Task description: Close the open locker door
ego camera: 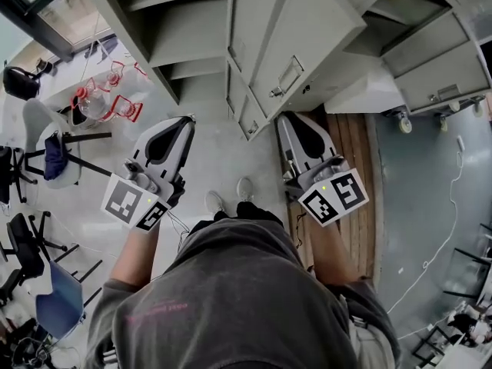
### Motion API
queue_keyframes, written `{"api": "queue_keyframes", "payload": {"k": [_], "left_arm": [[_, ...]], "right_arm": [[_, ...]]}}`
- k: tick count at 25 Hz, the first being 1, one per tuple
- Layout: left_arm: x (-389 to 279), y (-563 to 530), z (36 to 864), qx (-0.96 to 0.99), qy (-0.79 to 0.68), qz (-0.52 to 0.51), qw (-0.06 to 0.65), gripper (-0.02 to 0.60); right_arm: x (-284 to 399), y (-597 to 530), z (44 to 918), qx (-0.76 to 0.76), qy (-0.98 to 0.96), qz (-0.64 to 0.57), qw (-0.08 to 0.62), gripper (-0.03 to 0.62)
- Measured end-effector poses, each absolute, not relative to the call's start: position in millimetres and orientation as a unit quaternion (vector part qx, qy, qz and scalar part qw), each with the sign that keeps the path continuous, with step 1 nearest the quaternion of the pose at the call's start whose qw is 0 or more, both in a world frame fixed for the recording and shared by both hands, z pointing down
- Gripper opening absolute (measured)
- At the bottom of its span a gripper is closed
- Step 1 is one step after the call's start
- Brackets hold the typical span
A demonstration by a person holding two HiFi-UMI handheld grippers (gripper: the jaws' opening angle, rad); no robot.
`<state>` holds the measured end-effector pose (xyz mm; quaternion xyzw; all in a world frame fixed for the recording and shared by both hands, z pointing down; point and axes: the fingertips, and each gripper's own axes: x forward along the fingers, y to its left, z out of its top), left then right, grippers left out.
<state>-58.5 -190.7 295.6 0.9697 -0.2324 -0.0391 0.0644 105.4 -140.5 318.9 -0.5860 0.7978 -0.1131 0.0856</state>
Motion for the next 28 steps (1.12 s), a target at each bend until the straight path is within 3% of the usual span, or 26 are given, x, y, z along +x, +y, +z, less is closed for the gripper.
{"api": "queue_keyframes", "payload": {"k": [6,16,28], "left_arm": [[-30,-188,293,0.971,-0.23,-0.036,0.062,0.015],[3,-190,294,0.97,-0.234,-0.03,0.059,0.015],[6,-195,295,0.964,-0.258,-0.024,0.054,0.015]], "right_arm": [[133,-142,316,-0.585,0.798,-0.111,0.09,0.031],[155,-155,316,-0.557,0.817,-0.115,0.098,0.095],[149,-169,315,-0.516,0.842,-0.118,0.105,0.126]]}}
